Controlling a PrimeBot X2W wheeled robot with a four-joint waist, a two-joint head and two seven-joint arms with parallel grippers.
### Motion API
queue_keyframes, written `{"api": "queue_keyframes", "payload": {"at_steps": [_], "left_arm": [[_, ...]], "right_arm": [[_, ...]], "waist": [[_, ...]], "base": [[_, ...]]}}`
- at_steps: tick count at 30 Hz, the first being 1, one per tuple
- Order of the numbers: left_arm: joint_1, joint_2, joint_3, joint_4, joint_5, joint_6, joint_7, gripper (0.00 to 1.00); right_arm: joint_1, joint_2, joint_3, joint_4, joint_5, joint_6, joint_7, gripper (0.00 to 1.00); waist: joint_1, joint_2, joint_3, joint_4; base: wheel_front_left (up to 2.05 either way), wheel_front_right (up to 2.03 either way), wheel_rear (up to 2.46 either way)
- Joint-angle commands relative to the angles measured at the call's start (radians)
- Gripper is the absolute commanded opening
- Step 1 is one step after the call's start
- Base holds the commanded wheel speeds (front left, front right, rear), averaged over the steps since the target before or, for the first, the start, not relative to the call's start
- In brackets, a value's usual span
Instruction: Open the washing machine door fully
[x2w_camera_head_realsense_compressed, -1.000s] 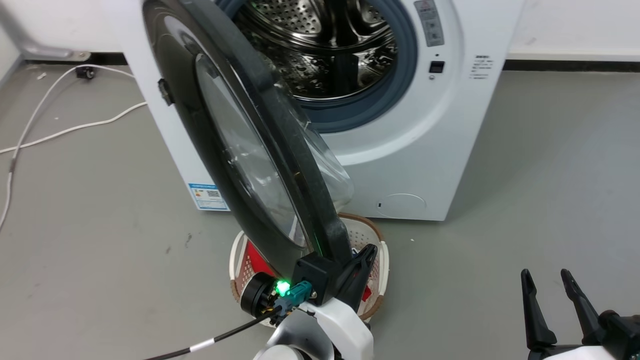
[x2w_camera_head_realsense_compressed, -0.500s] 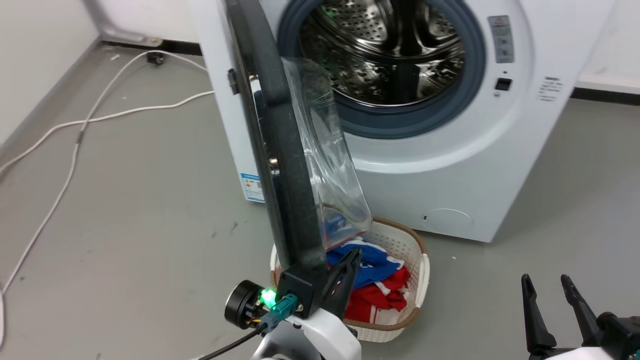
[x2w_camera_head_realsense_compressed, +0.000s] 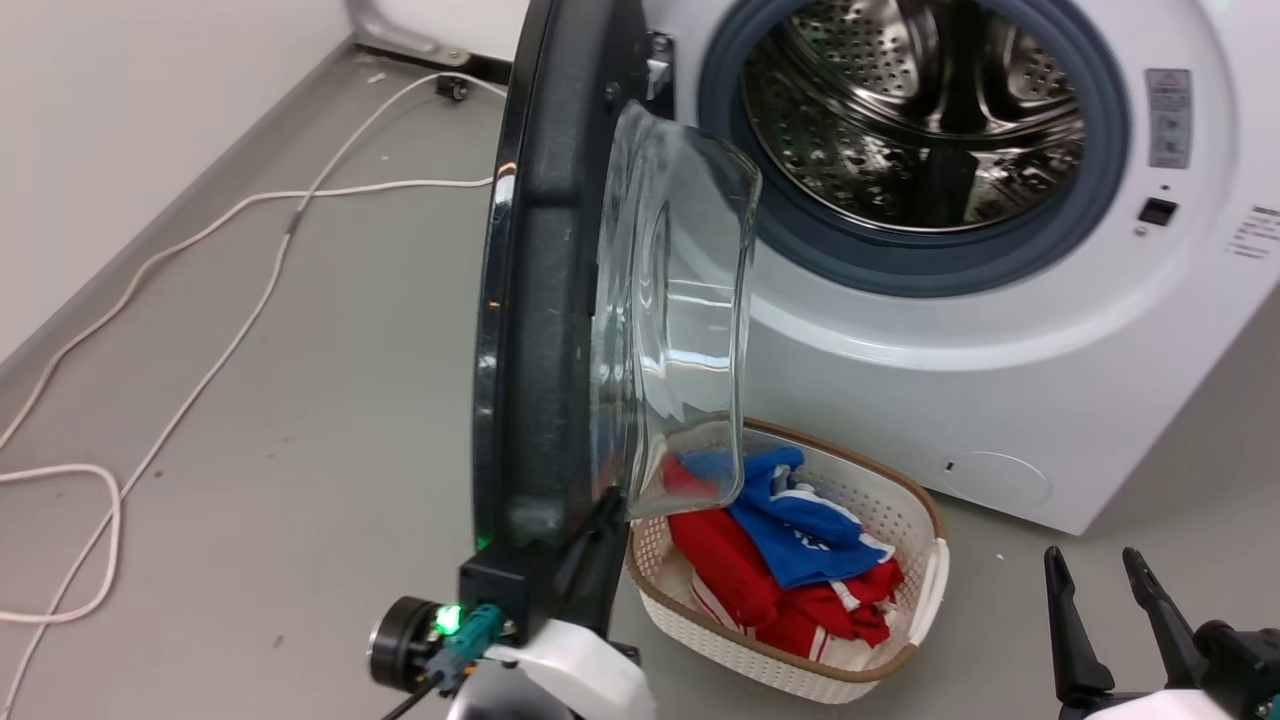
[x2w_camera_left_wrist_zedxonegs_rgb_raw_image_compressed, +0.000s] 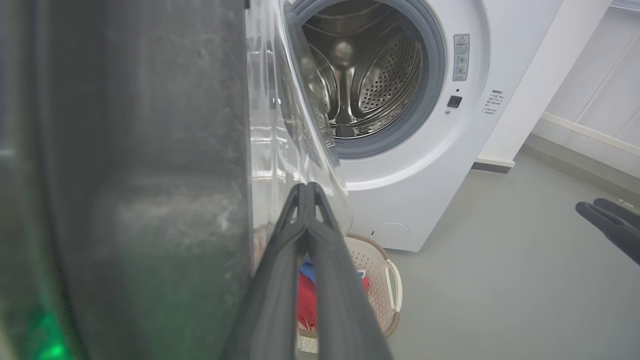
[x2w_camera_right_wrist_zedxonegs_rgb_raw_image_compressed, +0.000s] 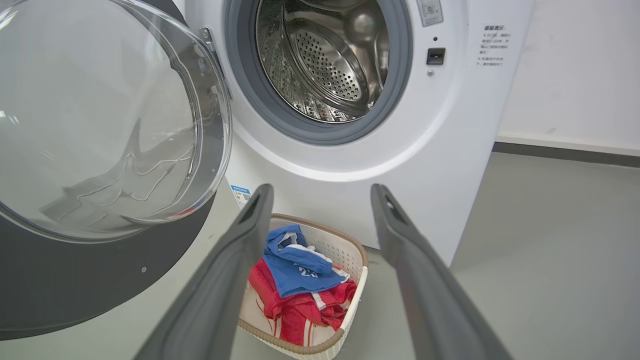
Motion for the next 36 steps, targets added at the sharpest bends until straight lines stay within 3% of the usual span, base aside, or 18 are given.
{"api": "queue_keyframes", "payload": {"at_steps": [1,11,22,30,36], "left_arm": [[0.013,0.017,0.019,0.002,-0.002,0.013,-0.008,0.00],[0.037,0.079,0.159,0.015,-0.060,0.053,-0.054,0.00],[-0.004,0.185,0.373,0.091,-0.156,0.059,-0.113,0.00],[-0.061,0.245,0.510,0.193,-0.245,0.033,-0.149,0.00],[-0.126,0.302,0.580,0.305,-0.297,-0.012,-0.165,0.00]], "right_arm": [[-0.002,-0.001,0.000,-0.002,0.001,0.000,-0.005,1.00],[-0.012,0.001,-0.002,-0.013,0.005,0.000,0.003,1.00],[-0.033,-0.011,-0.003,-0.051,-0.011,0.000,0.037,1.00],[-0.054,-0.030,-0.007,-0.088,-0.010,0.000,0.061,1.00],[-0.069,-0.042,-0.010,-0.104,-0.006,0.000,0.073,1.00]], "waist": [[0.0000,0.0000,0.001,0.023],[0.0000,0.0000,0.018,0.079],[0.0000,0.0000,0.090,0.038],[0.0000,0.0000,0.161,0.001],[0.0000,0.0000,0.199,-0.013]], "base": [[0.00,0.00,0.00],[0.00,0.00,0.00],[0.00,0.00,0.00],[0.00,0.00,0.00],[0.00,0.00,0.00]]}}
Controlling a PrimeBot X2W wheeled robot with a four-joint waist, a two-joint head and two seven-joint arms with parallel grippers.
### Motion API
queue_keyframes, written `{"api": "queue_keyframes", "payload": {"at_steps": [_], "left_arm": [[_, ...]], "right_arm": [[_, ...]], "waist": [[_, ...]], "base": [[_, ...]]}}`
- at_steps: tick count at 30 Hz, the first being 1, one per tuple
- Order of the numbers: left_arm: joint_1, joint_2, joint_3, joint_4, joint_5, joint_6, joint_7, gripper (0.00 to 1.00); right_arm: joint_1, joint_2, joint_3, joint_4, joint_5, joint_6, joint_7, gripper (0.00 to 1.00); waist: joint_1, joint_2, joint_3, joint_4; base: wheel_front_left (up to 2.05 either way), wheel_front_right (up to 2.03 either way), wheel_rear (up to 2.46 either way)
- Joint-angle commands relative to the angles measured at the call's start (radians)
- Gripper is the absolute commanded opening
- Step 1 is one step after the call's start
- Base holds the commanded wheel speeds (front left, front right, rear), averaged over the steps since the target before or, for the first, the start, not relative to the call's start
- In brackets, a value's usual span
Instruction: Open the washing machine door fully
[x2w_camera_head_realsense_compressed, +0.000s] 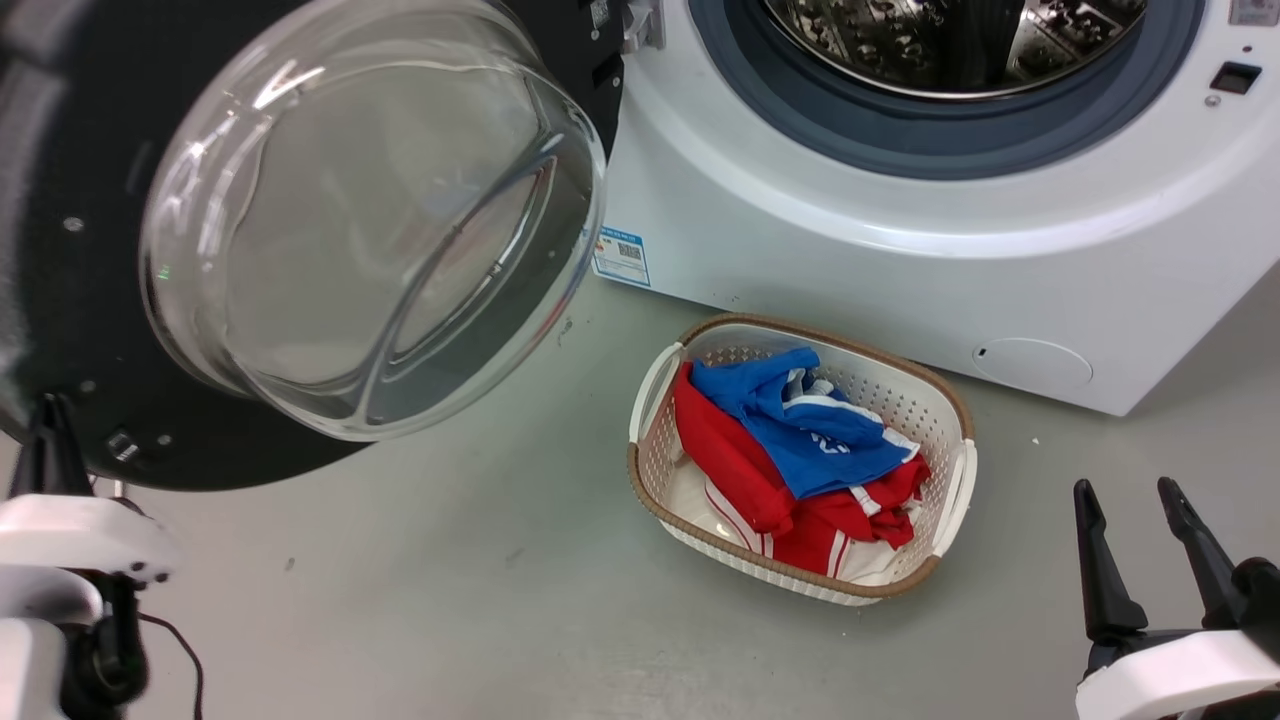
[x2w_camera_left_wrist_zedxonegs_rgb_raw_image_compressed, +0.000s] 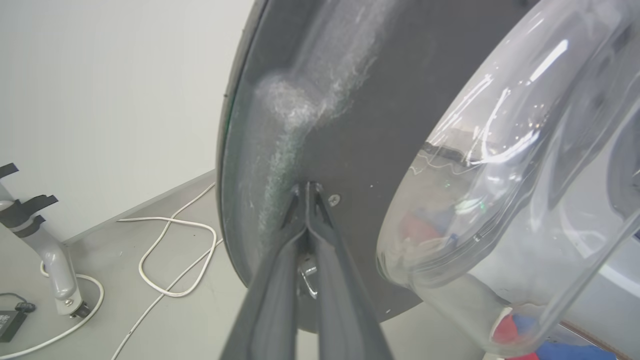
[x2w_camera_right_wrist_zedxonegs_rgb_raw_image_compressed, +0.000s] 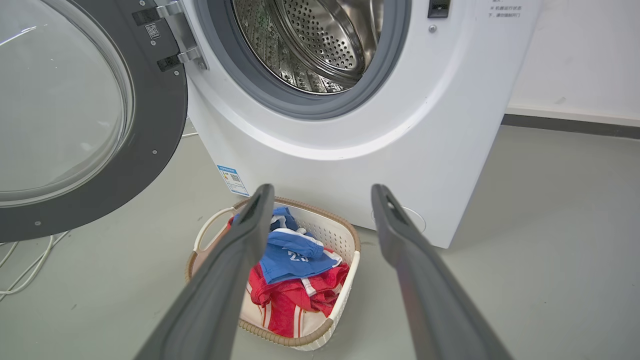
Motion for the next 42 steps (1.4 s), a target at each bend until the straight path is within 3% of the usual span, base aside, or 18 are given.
{"api": "queue_keyframes", "payload": {"at_steps": [1,10,14,22,42], "left_arm": [[-0.027,0.017,0.015,0.024,-0.007,-0.005,-0.007,0.00],[-0.128,0.074,0.020,0.167,-0.019,-0.070,-0.024,0.00],[-0.145,0.078,0.010,0.204,-0.010,-0.077,-0.034,0.00],[-0.081,0.033,-0.009,0.177,0.004,-0.062,-0.074,0.00],[0.207,-0.105,-0.184,-0.096,0.096,-0.005,-0.072,0.00]], "right_arm": [[-0.015,-0.007,-0.002,-0.006,0.004,0.000,0.004,1.00],[-0.036,-0.019,-0.004,-0.017,0.008,0.000,0.012,1.00],[-0.038,-0.018,-0.003,-0.012,0.009,0.000,0.014,1.00],[-0.020,0.001,-0.007,0.000,0.008,0.000,0.004,1.00],[0.042,0.037,0.021,0.046,0.012,0.000,-0.021,1.00]], "waist": [[-0.0001,0.0000,0.012,-0.006],[-0.0001,0.0000,0.035,-0.015],[-0.0001,0.0000,0.029,-0.019],[-0.0001,0.0000,-0.013,-0.012],[-0.0001,0.0000,-0.179,0.014]], "base": [[0.00,0.00,0.00],[0.00,0.00,0.00],[0.00,0.00,0.00],[0.00,0.00,0.00],[0.00,0.00,0.00]]}}
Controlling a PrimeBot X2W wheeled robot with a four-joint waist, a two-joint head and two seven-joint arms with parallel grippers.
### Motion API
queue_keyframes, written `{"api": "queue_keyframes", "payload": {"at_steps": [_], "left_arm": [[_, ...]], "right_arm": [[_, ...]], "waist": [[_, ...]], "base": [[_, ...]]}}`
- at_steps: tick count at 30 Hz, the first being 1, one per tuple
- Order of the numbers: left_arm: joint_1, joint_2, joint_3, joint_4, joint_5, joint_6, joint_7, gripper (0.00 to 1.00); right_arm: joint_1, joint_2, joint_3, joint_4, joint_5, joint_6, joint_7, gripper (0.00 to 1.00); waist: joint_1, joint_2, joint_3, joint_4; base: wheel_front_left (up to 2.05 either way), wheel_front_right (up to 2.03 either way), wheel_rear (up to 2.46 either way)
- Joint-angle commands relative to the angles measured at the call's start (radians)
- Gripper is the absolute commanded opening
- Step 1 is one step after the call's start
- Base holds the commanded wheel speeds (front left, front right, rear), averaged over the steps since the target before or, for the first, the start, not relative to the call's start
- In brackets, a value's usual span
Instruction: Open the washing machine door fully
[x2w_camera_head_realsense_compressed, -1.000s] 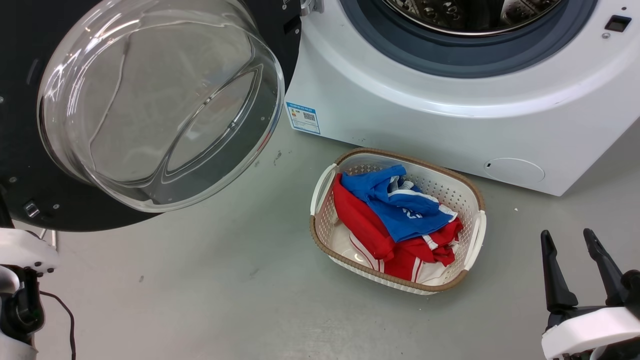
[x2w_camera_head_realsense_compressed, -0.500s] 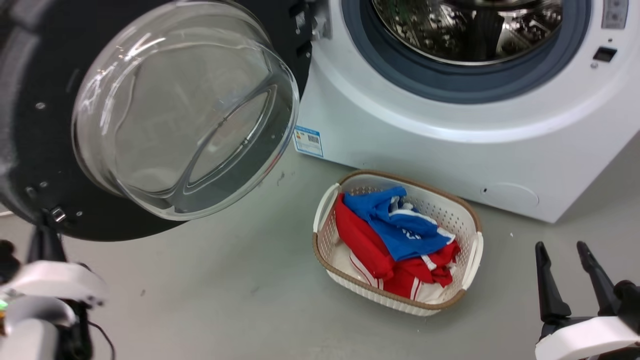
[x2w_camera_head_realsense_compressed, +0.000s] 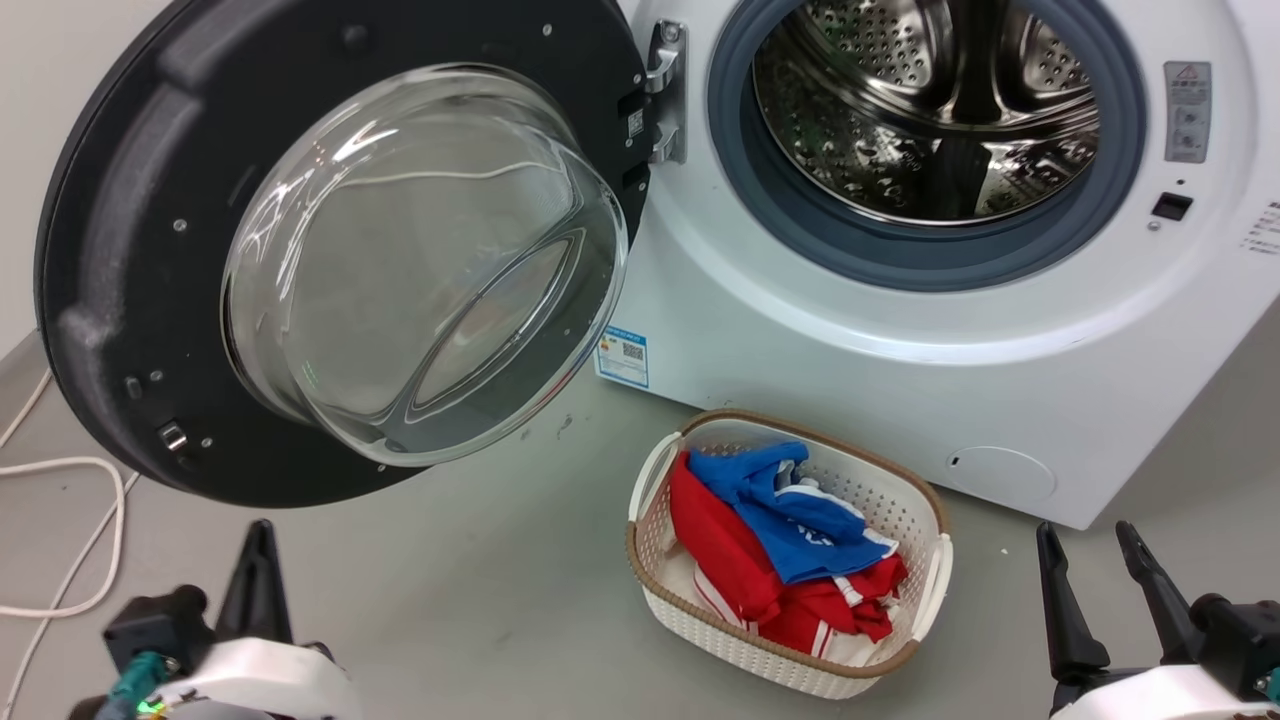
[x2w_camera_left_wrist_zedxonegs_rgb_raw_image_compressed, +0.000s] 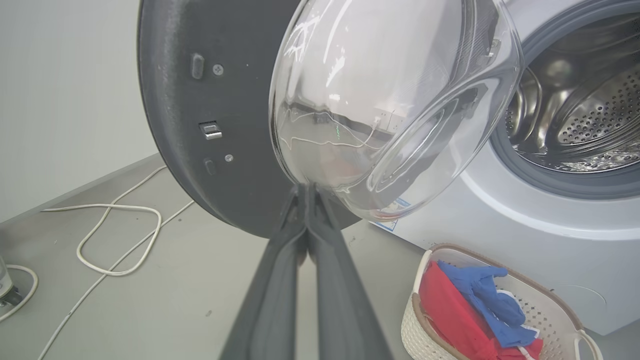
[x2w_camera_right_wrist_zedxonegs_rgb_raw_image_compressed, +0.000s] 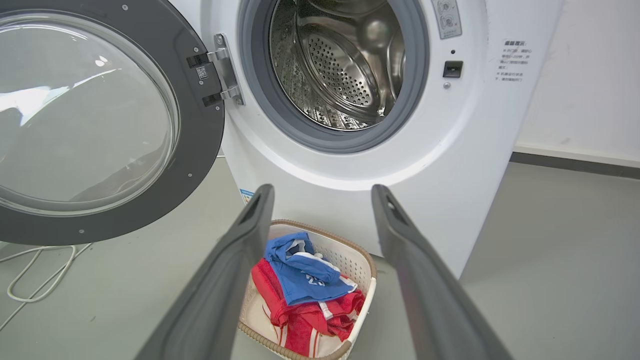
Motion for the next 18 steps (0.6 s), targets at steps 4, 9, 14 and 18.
{"api": "queue_keyframes", "payload": {"at_steps": [4,9,14,18], "left_arm": [[0.022,-0.009,-0.030,-0.028,0.009,-0.001,0.020,0.74],[0.008,-0.008,-0.071,-0.049,0.036,-0.008,0.028,1.00],[-0.025,-0.006,-0.114,-0.060,0.077,-0.015,0.024,1.00],[-0.050,-0.012,-0.147,-0.046,0.097,-0.027,0.027,1.00]], "right_arm": [[0.016,0.004,0.000,0.001,0.011,0.000,-0.009,1.00],[0.010,0.004,0.004,0.006,0.011,0.000,-0.011,1.00],[-0.003,0.004,0.014,0.008,0.011,0.000,-0.013,1.00],[-0.010,0.005,0.023,0.011,0.005,0.000,-0.014,1.00]], "waist": [[0.0000,0.0000,-0.017,-0.022],[0.0000,0.0000,-0.022,-0.065],[0.0000,0.0000,-0.022,-0.129],[0.0000,0.0000,-0.024,-0.189]], "base": [[0.00,0.00,0.00],[0.00,0.00,0.00],[0.00,0.00,0.00],[0.00,0.00,0.00]]}}
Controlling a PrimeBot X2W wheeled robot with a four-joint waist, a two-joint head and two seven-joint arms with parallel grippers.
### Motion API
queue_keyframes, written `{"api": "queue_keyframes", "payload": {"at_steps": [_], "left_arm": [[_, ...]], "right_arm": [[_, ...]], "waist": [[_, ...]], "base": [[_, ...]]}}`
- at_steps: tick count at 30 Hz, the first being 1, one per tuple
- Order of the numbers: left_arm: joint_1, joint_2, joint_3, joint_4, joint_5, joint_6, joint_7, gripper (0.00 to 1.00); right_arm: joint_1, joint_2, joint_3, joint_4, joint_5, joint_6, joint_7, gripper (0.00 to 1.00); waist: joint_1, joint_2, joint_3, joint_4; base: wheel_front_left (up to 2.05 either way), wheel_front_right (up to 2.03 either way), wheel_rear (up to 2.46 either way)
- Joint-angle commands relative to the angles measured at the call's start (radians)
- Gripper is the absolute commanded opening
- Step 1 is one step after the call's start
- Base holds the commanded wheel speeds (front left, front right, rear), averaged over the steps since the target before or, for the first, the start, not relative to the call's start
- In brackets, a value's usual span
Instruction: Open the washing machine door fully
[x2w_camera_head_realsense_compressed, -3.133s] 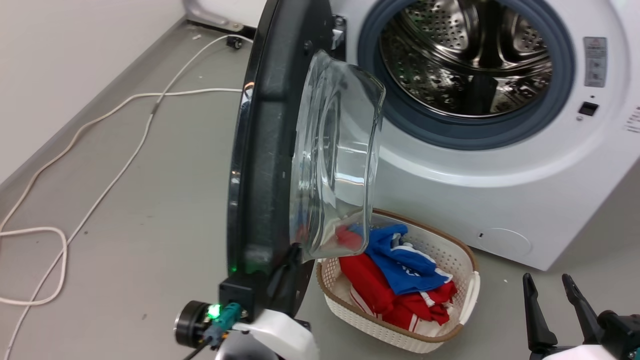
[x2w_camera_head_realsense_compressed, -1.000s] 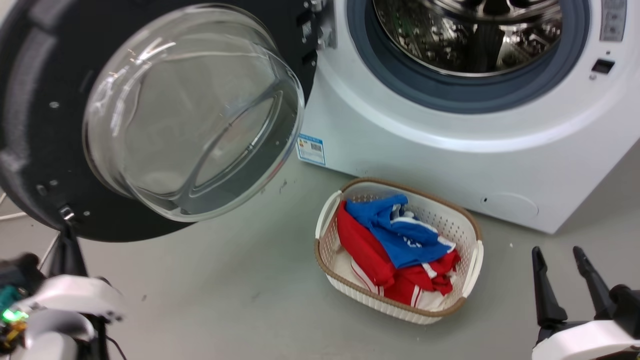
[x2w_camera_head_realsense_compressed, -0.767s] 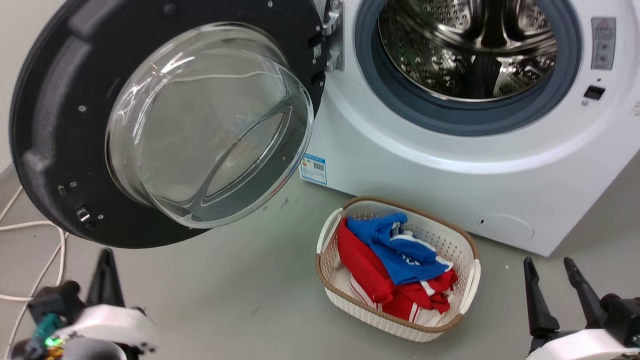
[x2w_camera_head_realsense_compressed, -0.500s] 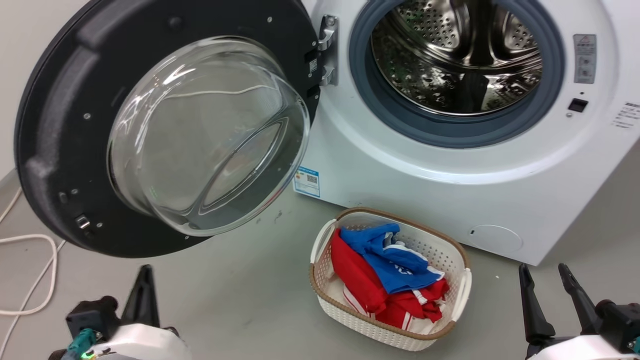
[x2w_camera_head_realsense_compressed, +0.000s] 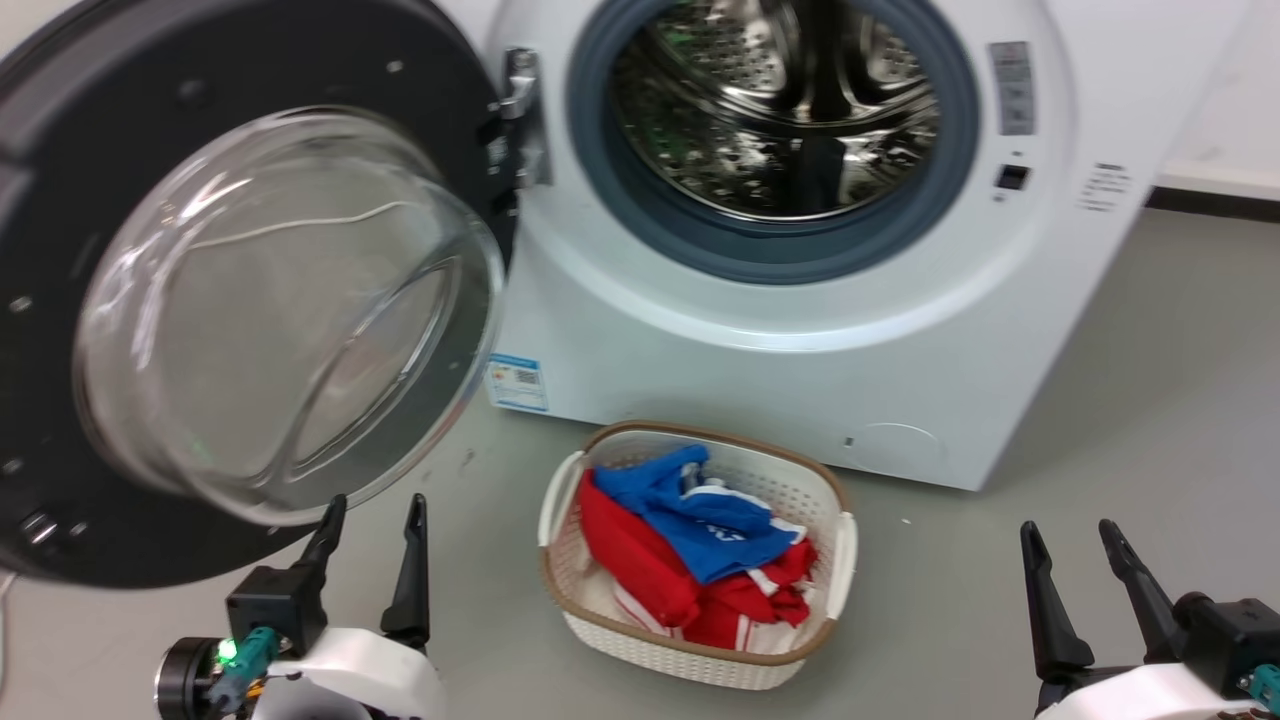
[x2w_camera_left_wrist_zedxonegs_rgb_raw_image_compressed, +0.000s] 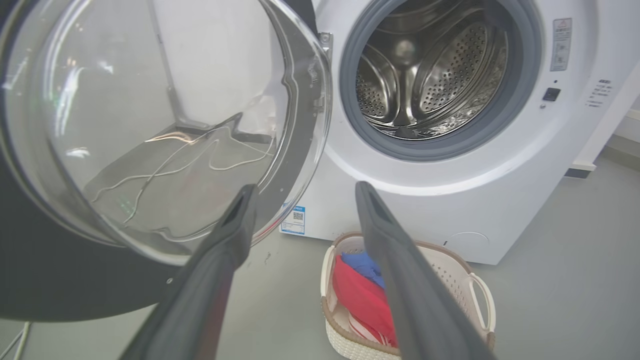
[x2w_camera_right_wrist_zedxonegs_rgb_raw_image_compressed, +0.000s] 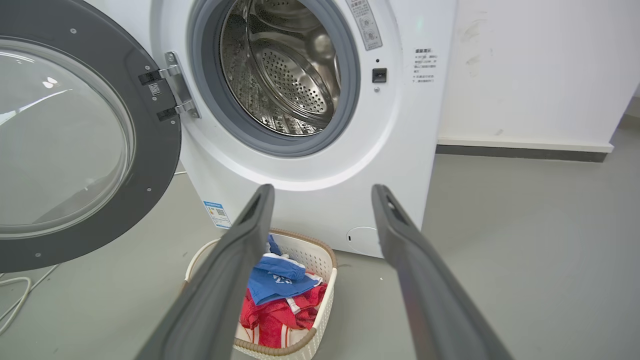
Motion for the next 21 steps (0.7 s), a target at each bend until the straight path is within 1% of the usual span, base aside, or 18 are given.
{"api": "queue_keyframes", "payload": {"at_steps": [1,6,11,16,21], "left_arm": [[-0.016,-0.003,-0.006,0.004,0.009,-0.002,-0.002,1.00],[-0.036,-0.014,-0.028,0.031,0.021,-0.007,-0.011,1.00],[-0.045,-0.018,-0.040,0.055,0.033,-0.004,-0.022,1.00],[-0.044,-0.028,-0.046,0.069,0.025,-0.008,-0.029,1.00],[-0.045,-0.037,-0.040,0.080,0.011,-0.009,-0.037,1.00]], "right_arm": [[-0.008,0.001,-0.001,0.001,0.000,0.000,-0.005,1.00],[-0.028,0.001,0.011,0.003,-0.011,0.000,-0.001,1.00],[-0.047,-0.002,0.020,0.011,-0.017,0.000,-0.001,1.00],[-0.051,-0.012,0.024,0.020,-0.013,0.000,-0.002,1.00],[-0.059,-0.018,0.024,0.025,-0.010,0.000,-0.008,1.00]], "waist": [[0.0000,-0.0001,-0.001,-0.044],[0.0000,-0.0001,0.000,-0.128],[0.0000,-0.0001,0.001,-0.185],[0.0000,-0.0001,0.001,-0.212],[0.0000,-0.0001,0.004,-0.221]], "base": [[0.00,0.00,0.00],[0.00,0.00,0.00],[0.00,0.00,0.00],[0.00,0.00,0.00],[0.00,0.00,0.00]]}}
